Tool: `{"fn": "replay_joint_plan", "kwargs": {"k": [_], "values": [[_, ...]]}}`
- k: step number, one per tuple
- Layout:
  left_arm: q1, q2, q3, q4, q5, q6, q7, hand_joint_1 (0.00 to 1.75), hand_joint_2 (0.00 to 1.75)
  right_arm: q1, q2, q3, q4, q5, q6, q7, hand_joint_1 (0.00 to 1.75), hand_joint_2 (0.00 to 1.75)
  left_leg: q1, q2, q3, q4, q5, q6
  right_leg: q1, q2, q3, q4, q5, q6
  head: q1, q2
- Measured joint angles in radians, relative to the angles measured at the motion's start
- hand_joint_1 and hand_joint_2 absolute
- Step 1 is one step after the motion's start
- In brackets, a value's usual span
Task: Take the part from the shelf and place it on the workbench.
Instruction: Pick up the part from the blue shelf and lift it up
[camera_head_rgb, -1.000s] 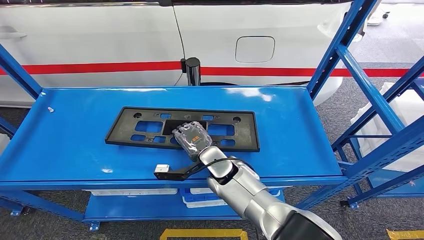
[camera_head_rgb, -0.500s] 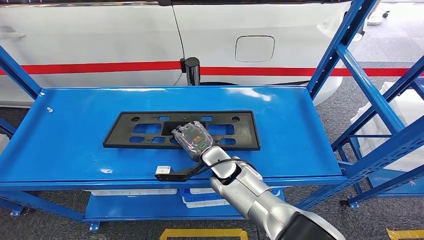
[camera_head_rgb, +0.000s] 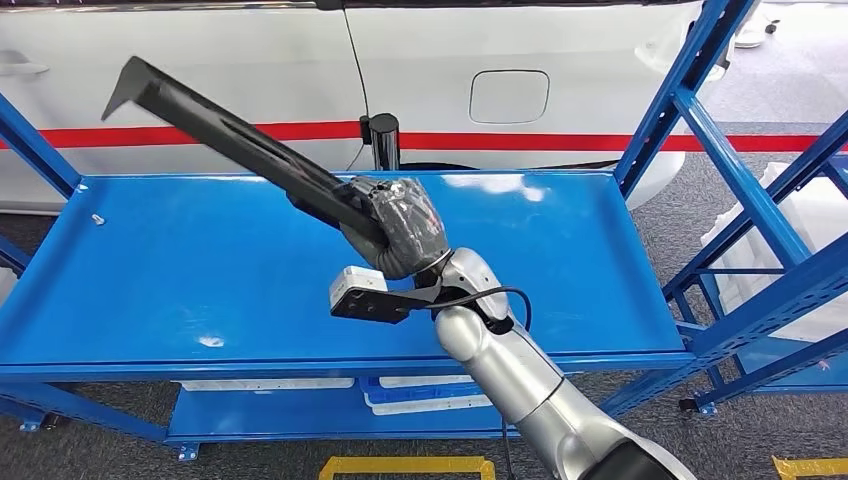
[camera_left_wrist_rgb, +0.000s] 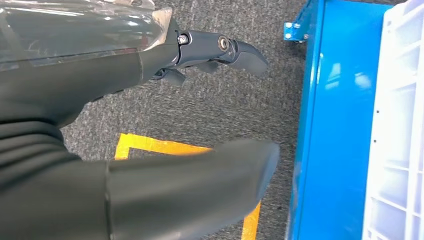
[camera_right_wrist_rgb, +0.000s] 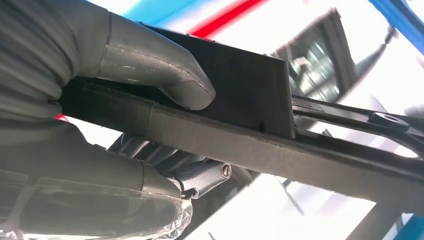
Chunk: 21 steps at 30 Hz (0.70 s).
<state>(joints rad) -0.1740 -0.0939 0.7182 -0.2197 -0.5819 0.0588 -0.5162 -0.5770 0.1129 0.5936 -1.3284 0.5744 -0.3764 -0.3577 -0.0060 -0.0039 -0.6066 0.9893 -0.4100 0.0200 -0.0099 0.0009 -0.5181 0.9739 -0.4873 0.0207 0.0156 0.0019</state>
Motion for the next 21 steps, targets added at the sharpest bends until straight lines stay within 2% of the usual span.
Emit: {"fn": "replay_joint_plan", "kwargs": {"k": [4,9,16,21], "values": [[0.006,0.000,0.004,0.000,0.009,0.007,-0.001,0.00,1.75,-0.027,-0.004,-0.042,-0.098,-0.097,0.025,0.004,1.75,1.75,0.000,0.000,-0.001,0.000,0.000,0.000,0.000,0.000,0.000,0.000,0.000,0.000,0.000,0.000],[0.006,0.000,0.012,0.000,0.015,0.012,-0.001,0.00,1.75,-0.050,-0.004,-0.066,-0.159,-0.156,0.045,0.003,1.75,1.75,0.000,0.000,-0.001,0.000,0.000,0.000,0.000,0.000,-0.001,0.000,0.000,0.000,0.000,0.000],[0.007,0.001,0.019,0.000,0.017,0.022,-0.012,0.00,1.75,-0.050,-0.009,-0.092,-0.189,-0.544,0.217,0.001,1.75,1.75,0.000,0.000,-0.002,0.000,0.000,0.000,0.000,0.000,-0.001,0.000,-0.001,0.000,0.000,0.000],[0.007,0.004,0.027,0.000,0.039,0.002,-0.014,0.00,1.75,-0.038,-0.019,-0.095,-0.189,-0.697,0.319,0.002,1.75,1.75,0.000,0.000,-0.002,0.000,0.000,0.000,0.000,0.000,-0.001,0.000,-0.001,0.000,0.000,0.000]]}}
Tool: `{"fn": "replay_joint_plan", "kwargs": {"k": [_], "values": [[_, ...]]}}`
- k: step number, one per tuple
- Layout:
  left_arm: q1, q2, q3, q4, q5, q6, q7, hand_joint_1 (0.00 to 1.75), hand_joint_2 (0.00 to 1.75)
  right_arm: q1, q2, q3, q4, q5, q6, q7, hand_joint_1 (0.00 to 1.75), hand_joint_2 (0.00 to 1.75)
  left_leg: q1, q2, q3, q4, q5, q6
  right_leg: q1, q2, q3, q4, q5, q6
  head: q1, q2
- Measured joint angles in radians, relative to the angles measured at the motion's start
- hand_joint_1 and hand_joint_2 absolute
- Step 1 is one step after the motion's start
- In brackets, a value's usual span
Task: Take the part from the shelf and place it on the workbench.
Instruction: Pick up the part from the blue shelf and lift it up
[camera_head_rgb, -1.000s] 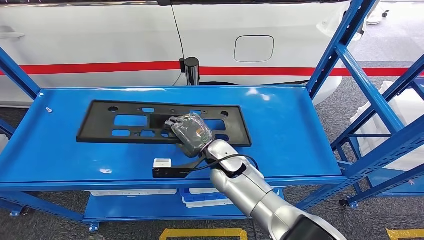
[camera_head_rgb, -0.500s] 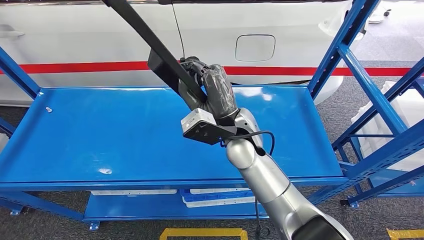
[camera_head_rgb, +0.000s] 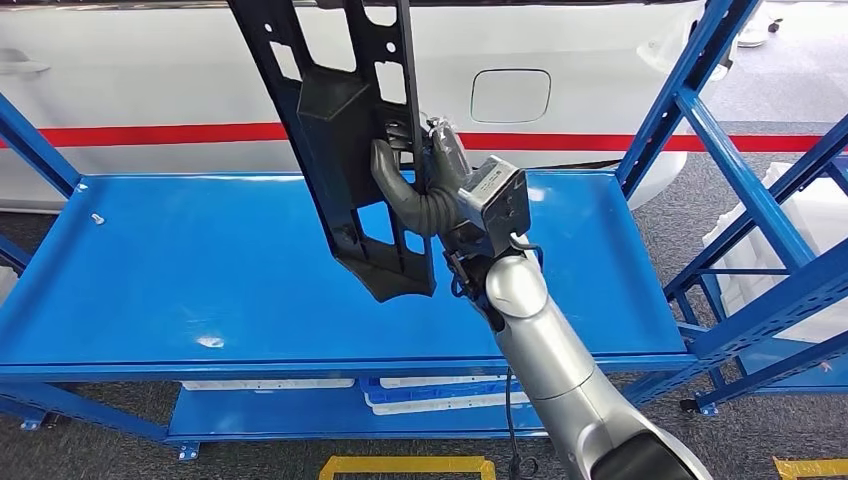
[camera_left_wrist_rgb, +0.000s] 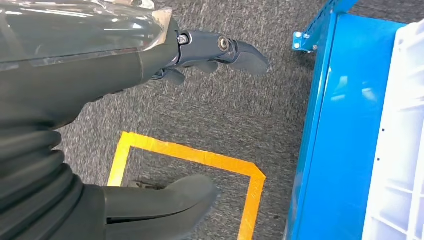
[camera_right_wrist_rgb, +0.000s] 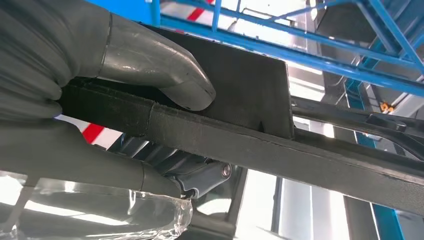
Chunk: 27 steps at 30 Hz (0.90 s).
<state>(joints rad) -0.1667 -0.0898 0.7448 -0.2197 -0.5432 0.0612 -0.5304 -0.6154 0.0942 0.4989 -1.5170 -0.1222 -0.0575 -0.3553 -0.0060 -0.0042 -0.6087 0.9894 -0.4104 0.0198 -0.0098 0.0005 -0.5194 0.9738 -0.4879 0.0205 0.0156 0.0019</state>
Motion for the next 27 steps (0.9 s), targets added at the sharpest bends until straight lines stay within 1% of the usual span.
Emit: {"fn": "replay_joint_plan", "kwargs": {"k": [6,10,14,19,23,27], "values": [[0.000,0.003,0.005,0.000,0.008,-0.006,0.002,0.00,1.75,0.002,-0.008,0.000,0.001,-0.014,0.012,0.004,1.75,1.75,0.000,0.000,-0.001,0.000,0.000,0.000,0.000,0.000,-0.001,0.000,0.000,0.000,0.000,0.000],[0.001,0.003,0.006,0.000,0.008,-0.002,0.026,0.00,1.75,0.007,-0.009,0.003,0.005,-0.048,0.044,0.018,1.75,1.75,0.000,0.000,-0.001,0.000,0.000,0.000,0.000,0.000,0.000,0.000,0.000,0.000,0.000,0.000],[0.003,0.003,0.006,0.000,0.006,-0.003,0.042,0.00,1.75,0.028,-0.012,0.017,0.018,-0.079,0.081,0.023,1.75,1.75,0.000,0.000,-0.001,0.000,0.000,0.000,0.000,0.000,-0.001,0.000,0.000,0.000,0.000,0.000],[0.010,0.004,0.007,0.000,0.005,-0.006,0.049,0.00,1.75,0.054,-0.020,0.039,0.029,-0.083,0.096,0.023,1.75,1.75,-0.002,0.000,-0.001,0.001,-0.002,0.001,-0.003,0.000,-0.001,-0.001,0.000,0.000,0.000,0.000],[0.011,0.006,0.011,0.000,0.001,-0.011,0.053,0.00,1.75,0.069,-0.027,0.052,0.030,-0.083,0.099,0.022,1.75,1.75,-0.005,-0.001,-0.002,0.003,-0.005,0.006,-0.008,0.000,0.000,-0.001,-0.001,0.003,0.000,0.000],[0.012,0.009,0.012,0.000,0.000,-0.014,0.053,0.00,1.75,0.074,-0.031,0.058,0.030,-0.083,0.099,0.021,1.75,1.75,-0.007,-0.001,-0.002,0.006,-0.006,0.017,-0.011,0.000,0.002,-0.003,0.000,0.014,0.000,0.000]]}}
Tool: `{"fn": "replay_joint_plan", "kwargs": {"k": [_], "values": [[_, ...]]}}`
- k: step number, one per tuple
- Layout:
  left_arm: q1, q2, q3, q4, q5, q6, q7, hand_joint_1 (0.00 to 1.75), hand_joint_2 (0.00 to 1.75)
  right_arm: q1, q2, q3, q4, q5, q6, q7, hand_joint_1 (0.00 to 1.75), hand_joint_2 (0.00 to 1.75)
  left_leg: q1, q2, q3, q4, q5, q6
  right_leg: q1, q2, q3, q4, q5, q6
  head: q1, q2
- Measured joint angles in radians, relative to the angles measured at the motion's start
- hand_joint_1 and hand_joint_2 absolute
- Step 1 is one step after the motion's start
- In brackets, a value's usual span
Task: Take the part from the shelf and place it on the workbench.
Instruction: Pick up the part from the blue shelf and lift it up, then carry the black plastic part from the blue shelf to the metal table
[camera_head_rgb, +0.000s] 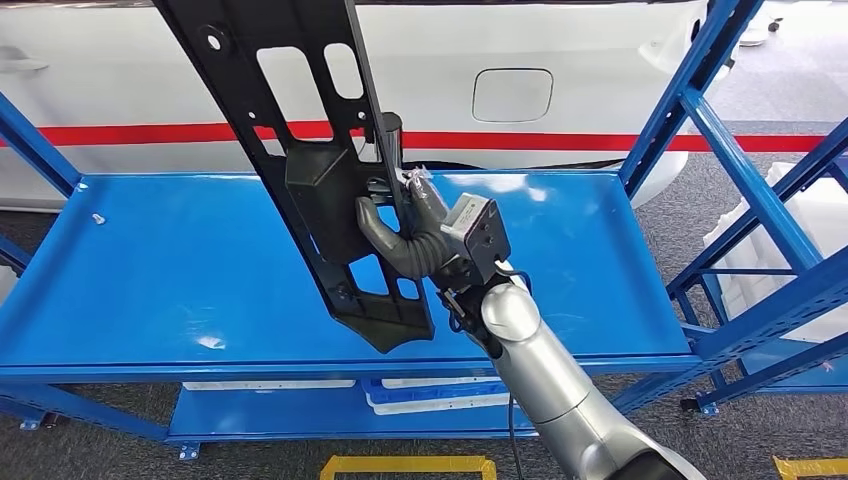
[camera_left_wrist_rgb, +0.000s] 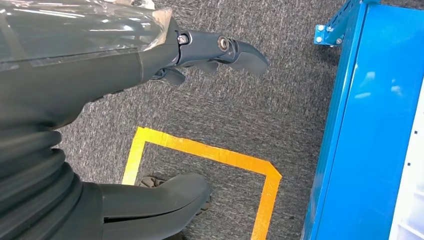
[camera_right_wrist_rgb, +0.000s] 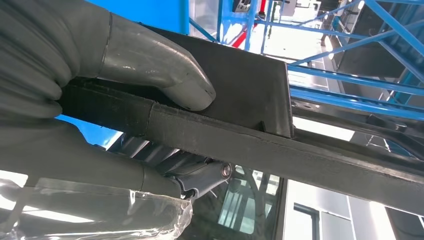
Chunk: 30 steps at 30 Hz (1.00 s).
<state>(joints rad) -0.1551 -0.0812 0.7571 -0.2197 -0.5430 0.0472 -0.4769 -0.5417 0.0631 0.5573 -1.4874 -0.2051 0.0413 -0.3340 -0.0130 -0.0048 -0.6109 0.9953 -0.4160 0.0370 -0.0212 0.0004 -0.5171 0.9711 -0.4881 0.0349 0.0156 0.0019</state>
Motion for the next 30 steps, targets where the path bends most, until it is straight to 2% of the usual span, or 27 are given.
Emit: {"fn": "replay_joint_plan", "kwargs": {"k": [2,3,5,6,7,8,9,10,11,12,13,15,18,19,24,26,28,30], "values": [[0.000,-0.001,0.000,0.000,0.000,-0.002,0.000,0.00,1.75,0.000,-0.002,0.002,0.000,0.001,0.000,-0.001,1.75,1.75,0.005,0.002,0.005,-0.010,0.007,0.009,0.002,0.000,-0.009,0.021,-0.015,0.001,0.000,0.000],[0.000,-0.002,0.000,0.000,0.000,-0.004,0.000,0.00,1.75,0.000,-0.003,0.002,0.000,0.002,0.000,-0.001,1.75,1.75,0.008,0.003,0.007,-0.015,0.010,0.013,0.004,0.000,-0.027,0.058,-0.037,-0.004,0.000,0.000],[0.000,-0.003,0.000,0.000,0.000,-0.006,0.000,0.00,1.75,0.003,-0.008,0.002,0.000,0.004,0.000,-0.002,1.75,1.75,0.010,0.003,0.006,-0.018,0.012,0.017,0.005,0.000,-0.091,0.191,-0.097,-0.014,0.001,0.000],[0.000,-0.003,0.000,0.000,0.000,-0.007,0.000,0.00,1.75,0.006,-0.011,0.003,0.000,0.005,0.000,-0.002,1.75,1.75,0.010,0.003,0.005,-0.018,0.013,0.017,0.005,0.000,-0.124,0.259,-0.121,-0.015,0.001,0.000],[0.000,-0.004,0.000,0.000,0.000,-0.008,0.000,0.00,1.75,0.009,-0.015,0.003,0.000,0.005,0.000,-0.002,1.75,1.75,0.010,0.002,0.003,-0.017,0.013,0.016,0.005,0.000,-0.145,0.301,-0.129,-0.011,0.001,0.000],[0.001,-0.005,0.001,0.000,0.000,-0.008,-0.001,0.00,1.75,0.012,-0.017,0.003,0.000,0.005,0.000,-0.002,1.75,1.75,0.010,0.002,0.002,-0.016,0.014,0.015,0.004,0.000,-0.146,0.303,-0.120,-0.004,0.001,0.000],[0.001,-0.006,0.001,0.000,0.001,-0.008,-0.001,0.00,1.75,0.013,-0.019,0.003,0.000,0.005,0.000,-0.002,1.75,1.75,0.011,0.001,0.002,-0.015,0.014,0.014,0.003,0.000,-0.126,0.263,-0.096,0.007,0.001,0.000],[0.001,-0.007,0.001,0.000,0.002,-0.007,-0.001,0.00,1.75,0.014,-0.020,0.004,0.000,0.006,0.000,-0.002,1.75,1.75,0.012,0.000,0.002,-0.012,0.014,0.011,0.001,-0.001,-0.090,0.192,-0.066,0.017,0.001,0.000],[0.001,-0.008,0.001,0.000,0.003,-0.006,-0.001,0.00,1.75,0.013,-0.020,0.004,0.000,0.006,0.001,-0.002,1.75,1.75,0.012,0.000,0.000,-0.008,0.013,0.006,-0.001,0.000,-0.051,0.120,-0.039,0.022,0.001,0.000],[0.001,-0.009,0.002,0.000,0.006,-0.005,-0.001,0.00,1.75,0.014,-0.020,0.004,0.000,0.007,0.001,-0.002,1.75,1.75,0.011,-0.001,-0.002,-0.005,0.013,0.001,-0.001,0.001,-0.024,0.069,-0.018,0.021,0.000,0.000],[0.001,-0.009,0.002,0.000,0.008,-0.004,-0.002,0.00,1.75,0.013,-0.020,0.005,0.000,0.008,0.002,-0.002,1.75,1.75,0.010,-0.002,-0.006,0.001,0.014,-0.005,0.000,0.003,-0.011,0.040,-0.009,0.016,0.000,0.000],[0.001,-0.010,0.004,0.000,0.013,-0.003,-0.002,0.00,1.75,0.014,-0.018,0.006,0.000,0.012,0.005,-0.001,1.75,1.75,0.009,-0.003,-0.012,0.006,0.018,-0.017,0.004,0.007,-0.017,0.038,-0.003,0.001,-0.001,0.000],[0.003,-0.008,0.008,0.000,0.017,0.000,-0.002,0.00,1.75,0.013,-0.015,0.007,0.000,0.018,0.010,-0.001,1.75,1.75,0.017,-0.004,-0.022,0.017,0.010,-0.030,-0.007,0.005,-0.023,0.034,0.004,-0.018,-0.001,0.000],[0.003,-0.008,0.009,0.000,0.017,0.000,-0.002,0.00,1.75,0.013,-0.015,0.007,0.000,0.019,0.011,-0.001,1.75,1.75,0.019,-0.003,-0.024,0.020,0.006,-0.031,-0.008,0.005,-0.023,0.033,0.006,-0.021,-0.001,0.000],[0.003,-0.008,0.009,0.000,0.017,0.000,-0.002,0.00,1.75,0.013,-0.015,0.007,0.000,0.019,0.011,-0.001,1.75,1.75,0.019,-0.003,-0.024,0.021,0.005,-0.032,-0.008,0.005,-0.023,0.033,0.006,-0.022,-0.001,0.000],[0.003,-0.009,0.009,0.000,0.017,0.000,-0.002,0.00,1.75,0.013,-0.013,0.007,0.000,0.020,0.012,0.000,1.75,1.75,0.019,-0.002,-0.028,0.032,-0.007,-0.034,-0.008,0.005,-0.024,0.033,0.007,-0.026,-0.001,0.000],[0.003,-0.011,0.010,0.000,0.017,0.001,-0.002,0.00,1.75,0.013,-0.010,0.008,0.000,0.020,0.012,0.000,1.75,1.75,0.020,-0.001,-0.047,0.081,-0.047,-0.040,-0.007,0.003,-0.028,0.033,0.011,-0.034,-0.002,0.000],[0.004,-0.011,0.011,0.000,0.017,0.003,-0.002,0.00,1.75,0.015,-0.008,0.008,0.000,0.020,0.012,0.000,1.75,1.75,0.024,0.000,-0.098,0.215,-0.118,-0.050,-0.003,0.001,-0.039,0.034,0.017,-0.041,-0.002,0.000]]}}
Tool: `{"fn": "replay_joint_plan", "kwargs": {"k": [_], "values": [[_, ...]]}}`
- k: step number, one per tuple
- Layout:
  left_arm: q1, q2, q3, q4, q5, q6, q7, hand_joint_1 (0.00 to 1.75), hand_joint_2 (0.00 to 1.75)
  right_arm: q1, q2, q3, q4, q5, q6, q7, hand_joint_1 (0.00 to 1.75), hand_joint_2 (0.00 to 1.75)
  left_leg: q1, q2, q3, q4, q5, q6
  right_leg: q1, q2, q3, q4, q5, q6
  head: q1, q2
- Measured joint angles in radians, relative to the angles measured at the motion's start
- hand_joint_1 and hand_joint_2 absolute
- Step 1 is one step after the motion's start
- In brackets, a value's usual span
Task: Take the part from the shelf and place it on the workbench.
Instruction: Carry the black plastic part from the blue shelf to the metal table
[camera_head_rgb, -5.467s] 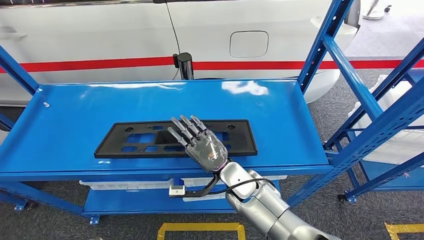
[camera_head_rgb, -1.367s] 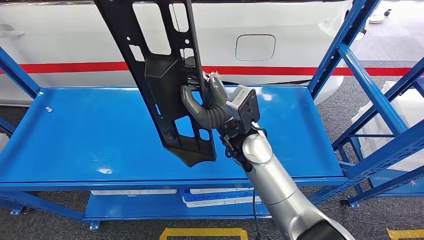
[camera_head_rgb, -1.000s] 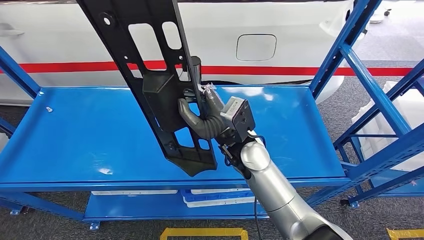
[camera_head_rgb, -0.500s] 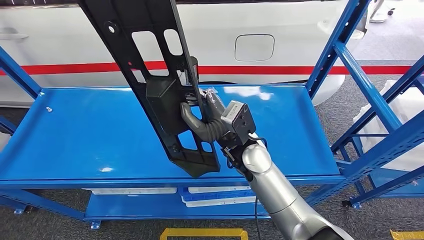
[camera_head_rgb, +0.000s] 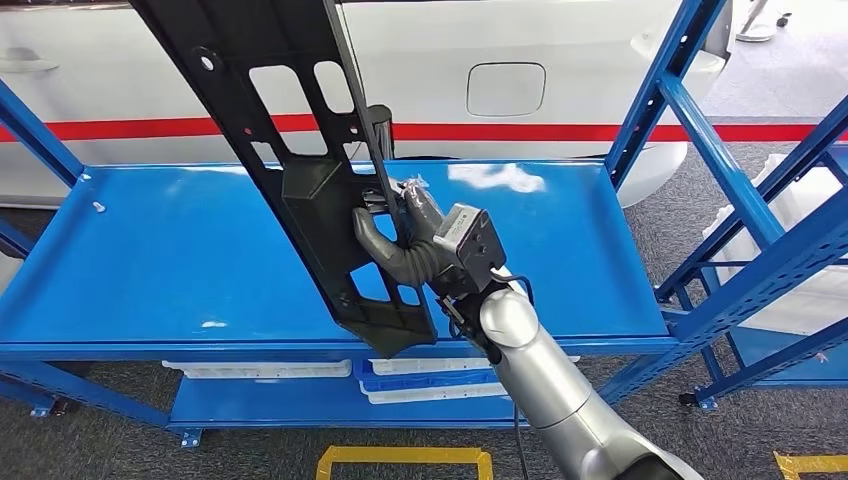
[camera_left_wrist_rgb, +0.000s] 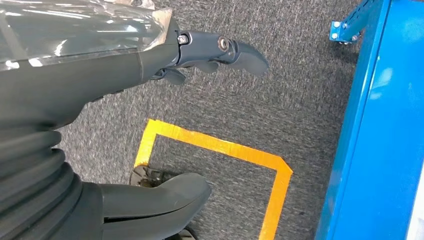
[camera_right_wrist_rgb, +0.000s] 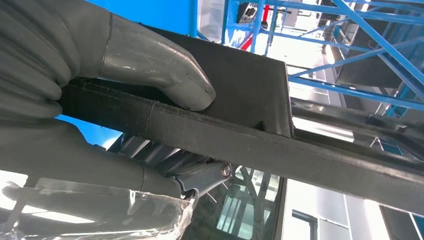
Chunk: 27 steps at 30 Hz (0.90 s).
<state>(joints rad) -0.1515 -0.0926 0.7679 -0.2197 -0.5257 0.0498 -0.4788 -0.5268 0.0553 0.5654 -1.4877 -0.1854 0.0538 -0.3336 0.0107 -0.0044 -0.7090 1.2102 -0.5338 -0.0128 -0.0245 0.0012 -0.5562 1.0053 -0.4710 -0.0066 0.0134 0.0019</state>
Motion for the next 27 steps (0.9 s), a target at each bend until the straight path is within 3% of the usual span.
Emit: {"fn": "replay_joint_plan", "kwargs": {"k": [1,2,4,6,8,9,10,12,14,15,17,19,20,22,23,24,25,27], "values": [[0.001,0.000,0.001,0.000,0.000,0.001,0.000,0.00,1.75,0.001,0.001,0.001,0.000,0.000,0.000,0.000,1.75,1.75,0.002,0.001,0.010,0.011,-0.001,-0.003,0.002,-0.001,-0.005,0.001,0.004,-0.001,0.000,0.000],[0.001,0.000,0.002,0.000,0.000,0.001,0.000,0.00,1.75,0.002,0.002,0.001,-0.001,0.003,0.000,0.001,1.75,1.75,0.001,0.000,0.042,-0.025,0.012,0.000,0.004,-0.002,-0.011,0.002,0.009,0.002,0.000,0.000],[-0.002,0.000,0.002,0.000,-0.004,0.001,0.000,0.00,1.75,0.003,0.005,-0.004,-0.004,0.014,0.002,0.002,1.75,1.75,-0.001,0.003,0.132,-0.186,0.080,0.028,0.009,-0.002,-0.031,0.024,-0.001,0.019,0.002,0.000],[-0.004,0.000,0.002,0.000,-0.007,0.003,0.001,0.00,1.75,0.004,0.005,-0.013,-0.008,0.019,0.007,0.000,1.75,1.75,-0.002,0.006,0.136,-0.227,0.101,0.054,0.012,-0.001,-0.079,0.127,-0.057,0.023,0.004,0.000],[-0.005,0.001,0.003,0.000,-0.008,0.005,0.001,0.00,1.75,0.007,0.004,-0.017,-0.008,0.013,0.014,-0.004,1.75,1.75,-0.003,0.007,0.121,-0.227,0.111,0.058,0.011,-0.001,-0.131,0.263,-0.118,0.020,0.005,0.000],[-0.005,0.001,0.003,0.000,-0.008,0.006,0.001,0.00,1.75,0.008,0.004,-0.019,-0.008,0.009,0.018,-0.007,1.75,1.75,-0.004,0.007,0.114,-0.226,0.116,0.058,0.012,-0.001,-0.137,0.292,-0.127,0.026,0.005,0.000],[-0.005,0.000,0.003,0.000,-0.008,0.006,0.001,0.00,1.75,0.009,0.003,-0.020,-0.008,0.005,0.021,-0.010,1.75,1.75,-0.004,0.006,0.108,-0.226,0.121,0.057,0.011,-0.001,-0.122,0.279,-0.120,0.034,0.005,0.000],[-0.005,0.000,0.003,0.000,-0.008,0.007,-0.001,0.00,1.75,0.006,0.003,-0.023,-0.008,-0.002,0.026,-0.017,1.75,1.75,-0.004,0.005,0.100,-0.223,0.128,0.051,0.010,-0.002,-0.036,0.144,-0.075,0.050,0.005,0.000],[-0.006,0.001,0.003,0.000,-0.006,0.008,-0.004,0.00,1.75,0.002,0.004,-0.025,-0.008,-0.003,0.030,-0.025,1.75,1.75,-0.007,0.003,0.093,-0.217,0.135,0.042,0.012,0.000,0.039,0.019,-0.041,0.049,0.004,0.000],[-0.006,0.001,0.003,0.000,-0.004,0.008,-0.006,0.00,1.75,0.000,0.004,-0.027,-0.008,-0.002,0.031,-0.028,1.75,1.75,-0.008,0.003,0.089,-0.214,0.138,0.037,0.014,0.001,0.051,-0.006,-0.035,0.044,0.004,0.000],[-0.006,0.002,0.003,0.000,-0.001,0.008,-0.009,0.00,1.75,-0.002,0.006,-0.030,-0.008,0.001,0.033,-0.032,1.75,1.75,-0.009,0.002,0.083,-0.212,0.146,0.025,0.012,0.002,0.040,-0.009,-0.028,0.032,0.004,0.000],[-0.006,0.004,0.003,0.000,0.001,0.007,-0.010,0.00,1.75,-0.003,0.007,-0.032,-0.009,0.003,0.034,-0.035,1.75,1.75,-0.005,0.001,0.068,-0.193,0.123,0.014,0.004,0.000,0.030,-0.012,-0.017,0.014,0.003,0.000],[-0.006,0.005,0.003,0.000,0.001,0.006,-0.011,0.00,1.75,-0.004,0.008,-0.033,-0.010,0.004,0.034,-0.035,1.75,1.75,-0.002,0.001,0.053,-0.158,0.089,0.008,0.000,-0.001,0.023,-0.013,-0.009,0.004,0.002,0.000],[-0.006,0.005,0.003,0.000,0.001,0.006,-0.012,0.00,1.75,-0.005,0.009,-0.033,-0.011,0.004,0.034,-0.036,1.75,1.75,0.003,0.001,0.010,-0.036,0.000,-0.003,0.001,-0.004,0.008,-0.012,0.005,-0.006,0.001,0.000],[-0.006,0.006,0.003,0.000,0.001,0.006,-0.012,0.00,1.75,-0.004,0.009,-0.033,-0.011,0.004,0.034,-0.036,1.75,1.75,0.004,0.001,-0.008,0.027,-0.031,-0.008,0.001,-0.004,0.000,-0.011,0.011,-0.006,0.001,0.000],[-0.006,0.006,0.003,0.000,0.001,0.006,-0.012,0.00,1.75,-0.003,0.009,-0.033,-0.010,0.004,0.034,-0.036,1.75,1.75,0.007,0.001,-0.013,0.065,-0.042,-0.011,0.002,-0.004,-0.009,-0.010,0.017,-0.005,0.001,0.000],[-0.006,0.006,0.003,0.000,0.001,0.006,-0.012,0.00,1.75,-0.003,0.009,-0.033,-0.010,0.004,0.034,-0.036,1.75,1.75,0.009,0.002,0.000,0.066,-0.034,-0.013,0.002,-0.004,-0.017,-0.008,0.022,-0.002,0.001,0.000],[-0.007,0.007,0.003,-0.001,0.001,0.006,-0.012,0.00,1.75,-0.002,0.009,-0.034,-0.011,0.004,0.034,-0.036,1.75,1.75,0.013,0.002,0.083,-0.043,0.013,-0.013,0.001,-0.004,-0.029,-0.003,0.030,0.004,0.001,0.000]]}}
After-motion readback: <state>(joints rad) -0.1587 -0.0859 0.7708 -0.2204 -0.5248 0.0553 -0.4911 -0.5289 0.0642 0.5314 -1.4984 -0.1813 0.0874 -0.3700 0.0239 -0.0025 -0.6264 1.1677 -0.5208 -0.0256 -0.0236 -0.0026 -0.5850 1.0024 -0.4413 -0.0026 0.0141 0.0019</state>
